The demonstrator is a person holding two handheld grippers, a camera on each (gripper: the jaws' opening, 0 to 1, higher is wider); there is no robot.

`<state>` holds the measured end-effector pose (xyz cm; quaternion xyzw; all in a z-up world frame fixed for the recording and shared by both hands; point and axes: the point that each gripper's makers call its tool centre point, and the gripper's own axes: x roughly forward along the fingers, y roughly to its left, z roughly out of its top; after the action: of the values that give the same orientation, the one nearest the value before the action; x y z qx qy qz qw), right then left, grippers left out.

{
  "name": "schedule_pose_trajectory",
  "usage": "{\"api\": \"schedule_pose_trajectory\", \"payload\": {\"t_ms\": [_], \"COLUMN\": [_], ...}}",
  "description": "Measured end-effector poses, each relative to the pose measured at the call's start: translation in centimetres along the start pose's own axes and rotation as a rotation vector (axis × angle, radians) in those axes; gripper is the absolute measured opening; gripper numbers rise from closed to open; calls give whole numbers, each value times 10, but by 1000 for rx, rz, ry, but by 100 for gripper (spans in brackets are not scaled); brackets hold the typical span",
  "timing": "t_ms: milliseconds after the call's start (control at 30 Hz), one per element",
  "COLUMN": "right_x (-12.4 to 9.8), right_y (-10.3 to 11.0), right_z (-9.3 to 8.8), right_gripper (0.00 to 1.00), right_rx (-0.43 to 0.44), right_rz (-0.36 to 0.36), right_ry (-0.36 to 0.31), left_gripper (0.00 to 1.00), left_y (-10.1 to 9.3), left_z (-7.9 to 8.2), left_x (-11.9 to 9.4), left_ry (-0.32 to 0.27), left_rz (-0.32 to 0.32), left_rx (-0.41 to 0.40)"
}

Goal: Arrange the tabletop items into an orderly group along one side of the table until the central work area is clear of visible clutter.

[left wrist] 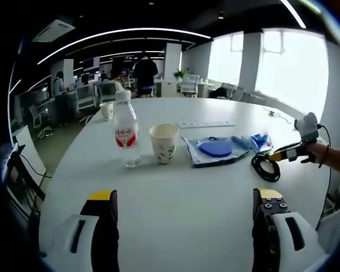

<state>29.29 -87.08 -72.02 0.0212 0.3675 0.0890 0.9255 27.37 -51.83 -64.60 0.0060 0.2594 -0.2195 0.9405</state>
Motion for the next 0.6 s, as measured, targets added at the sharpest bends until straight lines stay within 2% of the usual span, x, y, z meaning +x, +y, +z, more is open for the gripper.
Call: {"api": "schedule_pose_trajectory", "payload": {"t_ms": [133, 267, 467, 600], "right_x": [-4, -11, -25, -34], "right_y": [2, 4, 16, 24], "right_z": [2, 8, 18, 23], "right_gripper": [63, 79, 98, 100], "right_rx": [-20, -43, -59, -65], "right_rz": [1, 3, 44, 67], "right_ry": [-12, -42, -94, -117], "left_gripper": [100, 100, 100, 100], "left_y": [0, -1, -2, -3], "left_z": [1, 2, 1, 1], "left_x": [-1, -2, -4, -6], "left_ry": [-3, -6, -2, -4], "left_rz": [0, -3, -13, -23], "left_rx": [-1, -1, -8, -6]}}
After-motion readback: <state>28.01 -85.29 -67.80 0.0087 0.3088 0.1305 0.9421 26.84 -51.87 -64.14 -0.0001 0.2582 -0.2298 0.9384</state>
